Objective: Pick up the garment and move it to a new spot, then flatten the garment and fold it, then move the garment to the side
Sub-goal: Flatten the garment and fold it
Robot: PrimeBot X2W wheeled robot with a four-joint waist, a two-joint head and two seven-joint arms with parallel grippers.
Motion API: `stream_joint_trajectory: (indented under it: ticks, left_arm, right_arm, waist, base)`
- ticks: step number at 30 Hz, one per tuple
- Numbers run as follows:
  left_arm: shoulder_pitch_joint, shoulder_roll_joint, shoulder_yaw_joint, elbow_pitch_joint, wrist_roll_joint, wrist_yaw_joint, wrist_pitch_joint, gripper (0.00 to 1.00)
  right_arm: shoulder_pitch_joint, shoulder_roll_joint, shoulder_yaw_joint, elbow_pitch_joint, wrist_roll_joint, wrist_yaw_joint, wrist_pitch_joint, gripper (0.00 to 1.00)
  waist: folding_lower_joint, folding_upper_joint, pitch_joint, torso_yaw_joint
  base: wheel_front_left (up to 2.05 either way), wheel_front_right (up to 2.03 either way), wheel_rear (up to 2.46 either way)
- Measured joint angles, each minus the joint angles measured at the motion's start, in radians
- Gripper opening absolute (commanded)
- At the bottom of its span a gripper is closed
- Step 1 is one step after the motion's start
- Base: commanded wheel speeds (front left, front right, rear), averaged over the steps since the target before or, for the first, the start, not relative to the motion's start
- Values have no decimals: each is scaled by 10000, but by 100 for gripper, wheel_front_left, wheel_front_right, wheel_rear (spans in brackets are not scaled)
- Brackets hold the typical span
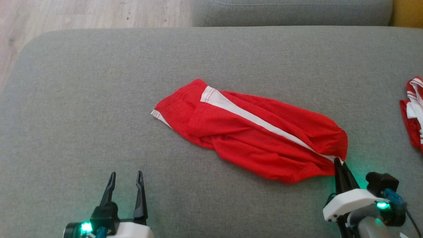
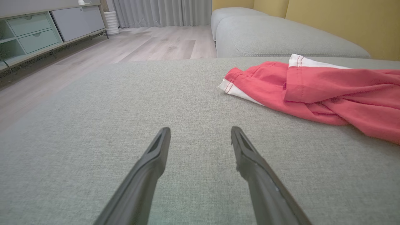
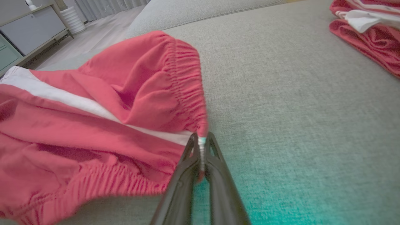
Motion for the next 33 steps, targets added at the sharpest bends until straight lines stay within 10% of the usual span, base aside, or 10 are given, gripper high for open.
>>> stream_joint_trajectory:
  ticks: [10, 16, 33]
  left_arm:
    - [-1273, 4, -516, -343, -1193, -945, 0, 100]
    - [-4133, -35, -1818, 2184, -3164, -1900, -2, 100]
    - [-7550, -65, -4769, 5315, -6589, -2146, 1793, 100]
  right_arm:
    - [0, 2, 148, -487, -107, 0, 0, 0]
    - [-203, 2, 644, -759, -54, 0, 0, 0]
    - [-630, -2, 1237, -928, 207, 0, -2, 0]
  waist:
    - [0, 0, 287, -633]
    - [1, 0, 780, -1194]
    - [0, 0, 1555, -1817]
  base:
    - [0, 0, 0]
    - [0, 0, 0]
    - [0, 0, 0]
